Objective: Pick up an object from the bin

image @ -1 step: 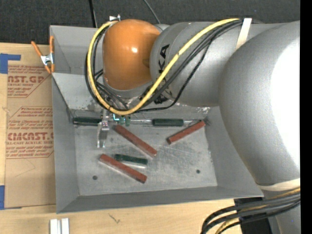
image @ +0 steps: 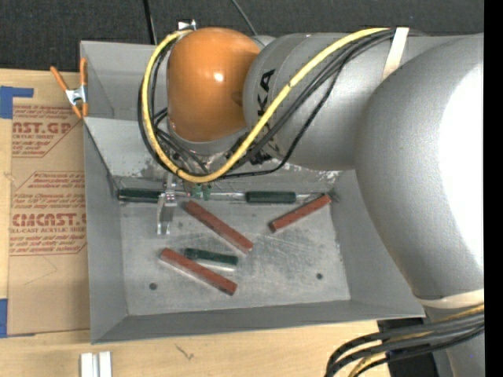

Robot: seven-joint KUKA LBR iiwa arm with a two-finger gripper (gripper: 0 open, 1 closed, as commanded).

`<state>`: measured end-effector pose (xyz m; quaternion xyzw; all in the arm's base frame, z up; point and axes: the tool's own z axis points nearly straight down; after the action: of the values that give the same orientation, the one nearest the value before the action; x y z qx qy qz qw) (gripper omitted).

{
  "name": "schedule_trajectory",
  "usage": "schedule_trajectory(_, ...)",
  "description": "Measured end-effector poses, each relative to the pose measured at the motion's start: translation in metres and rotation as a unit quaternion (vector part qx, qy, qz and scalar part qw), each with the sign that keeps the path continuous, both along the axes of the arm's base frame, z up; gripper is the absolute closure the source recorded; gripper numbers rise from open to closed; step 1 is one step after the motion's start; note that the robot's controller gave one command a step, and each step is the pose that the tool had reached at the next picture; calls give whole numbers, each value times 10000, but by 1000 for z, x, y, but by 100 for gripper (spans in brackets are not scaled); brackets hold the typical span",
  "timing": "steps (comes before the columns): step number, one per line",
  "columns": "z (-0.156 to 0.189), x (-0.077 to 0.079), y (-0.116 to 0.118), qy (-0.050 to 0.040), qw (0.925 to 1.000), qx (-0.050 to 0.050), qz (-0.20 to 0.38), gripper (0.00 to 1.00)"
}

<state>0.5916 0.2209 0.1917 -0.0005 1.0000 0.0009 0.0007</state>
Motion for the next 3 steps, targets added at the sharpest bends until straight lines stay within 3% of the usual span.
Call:
schedule_trajectory(1,-61,-15,-37,-11,9989,4,-465,0)
schedule_trajectory(2,-72,-59,-74,30,9950,-11,-995,0)
schedule_trajectory(3,-61,-51,-86,9,9835,-2,-1809,0)
